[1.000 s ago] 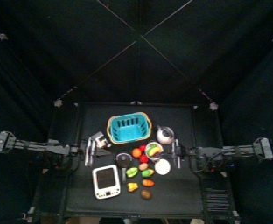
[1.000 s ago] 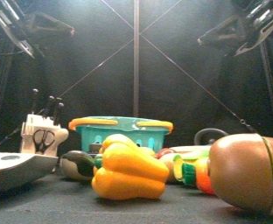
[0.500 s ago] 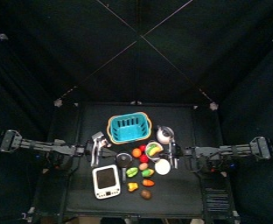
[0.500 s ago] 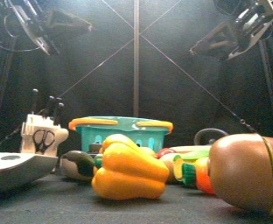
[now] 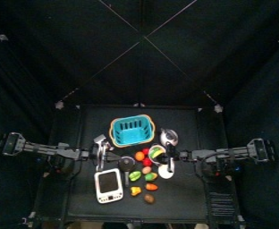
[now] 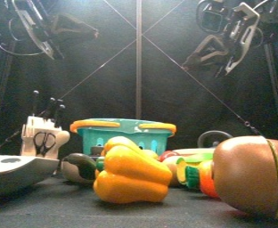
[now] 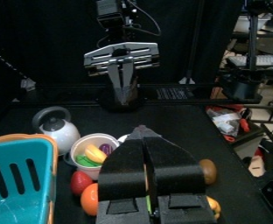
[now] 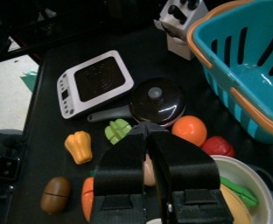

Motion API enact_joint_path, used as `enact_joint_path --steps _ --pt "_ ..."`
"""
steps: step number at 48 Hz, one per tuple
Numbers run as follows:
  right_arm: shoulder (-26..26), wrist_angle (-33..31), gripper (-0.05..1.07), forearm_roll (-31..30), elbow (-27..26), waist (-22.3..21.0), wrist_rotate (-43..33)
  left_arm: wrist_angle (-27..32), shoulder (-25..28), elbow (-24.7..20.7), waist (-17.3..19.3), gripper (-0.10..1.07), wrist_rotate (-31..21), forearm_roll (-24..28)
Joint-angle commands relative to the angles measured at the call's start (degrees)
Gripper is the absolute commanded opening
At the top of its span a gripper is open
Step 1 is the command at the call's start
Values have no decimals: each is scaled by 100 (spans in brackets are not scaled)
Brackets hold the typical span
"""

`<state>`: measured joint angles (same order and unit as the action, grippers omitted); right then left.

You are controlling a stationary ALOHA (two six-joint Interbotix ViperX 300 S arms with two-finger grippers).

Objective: Grab apple

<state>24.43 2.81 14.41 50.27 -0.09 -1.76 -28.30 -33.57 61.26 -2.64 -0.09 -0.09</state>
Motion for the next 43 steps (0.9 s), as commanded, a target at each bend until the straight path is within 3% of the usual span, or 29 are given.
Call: enact_joint_path --steps 1,24,33,43 --pt "-193 -299 19 316 -369 26 0 -44 -26 -44 35 1 -9 -44" --pt "-879 -1002 70 694 -1187 26 -35 0 -211 220 0 1 0 -650" --pt "-940 -1978 76 589 -1608 -281 -387 35 -308 237 -9 1 0 -650" --pt "-1222 -3208 76 -571 -2153 -360 -1336 176 -343 237 -18 1 0 -650"
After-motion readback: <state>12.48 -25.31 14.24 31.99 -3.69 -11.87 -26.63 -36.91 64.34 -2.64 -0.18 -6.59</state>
